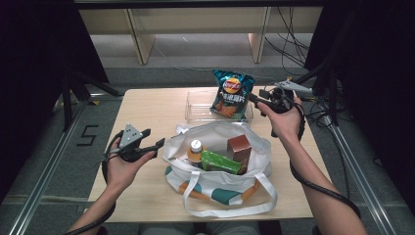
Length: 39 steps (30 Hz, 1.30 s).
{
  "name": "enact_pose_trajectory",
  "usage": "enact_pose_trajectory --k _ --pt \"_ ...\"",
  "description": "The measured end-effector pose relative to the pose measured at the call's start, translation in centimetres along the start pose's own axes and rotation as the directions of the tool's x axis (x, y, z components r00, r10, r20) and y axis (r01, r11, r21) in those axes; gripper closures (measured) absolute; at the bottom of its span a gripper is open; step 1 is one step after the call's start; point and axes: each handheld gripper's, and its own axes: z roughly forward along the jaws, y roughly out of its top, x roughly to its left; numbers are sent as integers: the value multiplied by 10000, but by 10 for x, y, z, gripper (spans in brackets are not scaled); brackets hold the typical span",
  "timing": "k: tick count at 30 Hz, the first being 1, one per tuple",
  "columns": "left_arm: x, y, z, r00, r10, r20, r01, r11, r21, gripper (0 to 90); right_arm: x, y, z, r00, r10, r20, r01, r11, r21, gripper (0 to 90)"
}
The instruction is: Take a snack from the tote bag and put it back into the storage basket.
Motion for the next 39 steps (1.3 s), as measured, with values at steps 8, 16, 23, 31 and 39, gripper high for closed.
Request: enact_pose_trajectory --k 8,16,23,31,39 --pt "-1 0 0 10000 36 31 -36 10000 -4 353 16 -17 -18 9994 43 -356 -36 9998 185 467" --pt "-1 0 1 10000 52 25 -52 10000 21 353 28 -25 -37 9970 206 -748 -206 9998 7 452" --pt "-1 0 1 10000 71 63 -71 10000 -5 354 41 -34 -53 9949 100 -1005 -88 9999 126 432" --pt "1 0 2 9998 162 127 -161 9998 -81 354 50 -38 -72 9940 143 -1084 -128 9998 145 424" --pt "0 1 3 9997 187 176 -186 9998 -69 354 65 -46 -81 9905 115 -1369 -100 9999 115 407"
